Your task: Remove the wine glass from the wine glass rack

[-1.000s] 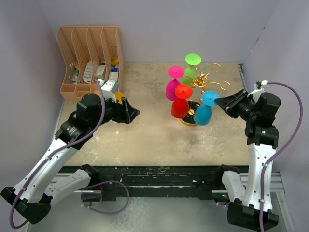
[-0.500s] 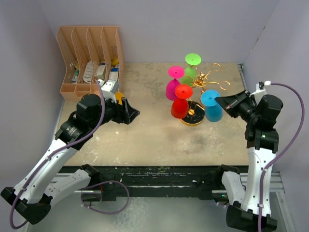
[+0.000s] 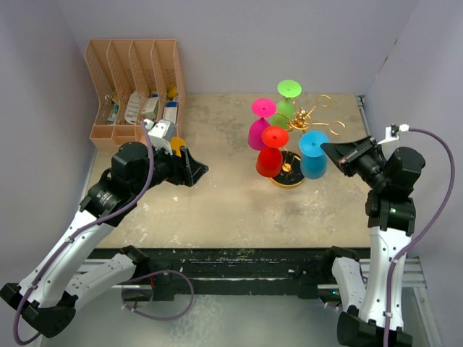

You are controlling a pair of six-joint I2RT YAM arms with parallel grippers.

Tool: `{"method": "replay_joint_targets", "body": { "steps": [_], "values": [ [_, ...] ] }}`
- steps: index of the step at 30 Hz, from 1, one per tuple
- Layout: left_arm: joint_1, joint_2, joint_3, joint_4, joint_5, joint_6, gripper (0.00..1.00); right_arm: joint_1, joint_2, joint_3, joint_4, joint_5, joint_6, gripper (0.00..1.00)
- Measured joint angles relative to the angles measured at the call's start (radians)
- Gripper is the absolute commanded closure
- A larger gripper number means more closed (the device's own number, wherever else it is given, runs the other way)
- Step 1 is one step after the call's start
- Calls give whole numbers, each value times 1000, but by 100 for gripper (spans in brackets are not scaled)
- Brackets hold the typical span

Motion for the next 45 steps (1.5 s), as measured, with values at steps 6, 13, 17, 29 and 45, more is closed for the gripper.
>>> {"method": "replay_joint_targets", "body": {
  "steps": [6,13,17,29,45],
  "values": [
    [0,0,0,0,0,-1,24,0,-5,-63,55,-18,40,100],
    [0,-7,0,-8,-4,-1,24,0,15,-69,98,-18,67,100],
    [0,-9,0,-9,-5,-1,24,0,40,-69,137,-18,82,100],
    [0,-9,0,-19,-18,-2,24,0,138,-69,219,-18,98,100],
    [0,-6,0,-20,-18,-18,24,0,92,-66,243,57,177,100]
  ]
}}
